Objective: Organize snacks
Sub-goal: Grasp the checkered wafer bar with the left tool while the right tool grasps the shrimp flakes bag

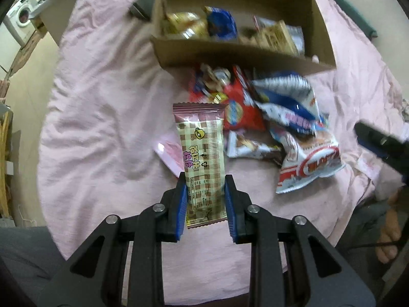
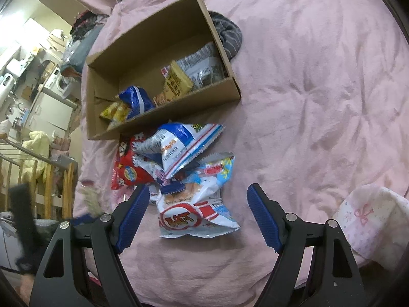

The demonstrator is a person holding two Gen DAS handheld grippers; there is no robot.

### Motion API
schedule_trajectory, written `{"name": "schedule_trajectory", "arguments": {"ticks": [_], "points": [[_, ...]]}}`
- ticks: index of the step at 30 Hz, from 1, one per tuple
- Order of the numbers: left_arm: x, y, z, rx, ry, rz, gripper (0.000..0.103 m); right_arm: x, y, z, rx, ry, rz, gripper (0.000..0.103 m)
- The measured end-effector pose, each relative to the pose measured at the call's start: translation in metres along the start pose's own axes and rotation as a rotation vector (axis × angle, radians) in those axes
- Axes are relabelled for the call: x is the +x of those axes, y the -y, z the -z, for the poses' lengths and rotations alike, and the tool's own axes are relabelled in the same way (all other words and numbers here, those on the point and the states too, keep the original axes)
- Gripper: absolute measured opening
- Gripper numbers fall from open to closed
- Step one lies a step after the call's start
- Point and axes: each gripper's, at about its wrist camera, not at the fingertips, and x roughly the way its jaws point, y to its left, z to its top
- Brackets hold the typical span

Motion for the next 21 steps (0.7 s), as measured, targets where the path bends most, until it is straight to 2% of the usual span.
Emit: {"name": "schedule_trajectory", "arguments": {"ticks": [3, 8, 12, 16, 17, 19, 21], "points": [[-0.009, -0.016, -0.012, 0.013, 0.039, -0.023, 0.023, 0.015, -0.005, 0.003, -0.019, -0.055, 0.026, 0.081], [-0.004, -0.036, -0.012, 0.002, 0.059, -0.028, 0.023, 0.045, -0.017, 0.01, -0.066, -0.16, 0.063, 0.084], [-0.004, -0.051, -0.015, -0.065, 0.041, 0.016, 0.023, 0.063, -0.024, 0.011, -0.087, -0.206, 0.08, 0.084], [-0.008, -0.049, -0.015, -0.05, 0.06, 0.014, 0.023, 0.072, -0.026, 0.009, -0.091, -0.221, 0.087, 0.083], [-0.007, -0.048, -0.014, -0.05, 0.059, 0.02, 0.023, 0.073, -0.027, 0.009, -0.097, -0.221, 0.092, 0.082], [-0.006, -0.046, -0.013, -0.051, 0.056, 0.029, 0.023, 0.074, -0.03, 0.01, -0.115, -0.226, 0.085, 0.066], [-0.007, -0.044, -0.012, -0.041, 0.06, 0.03, 0.023, 0.076, -0.032, 0.01, -0.14, -0.227, 0.103, 0.059]]}}
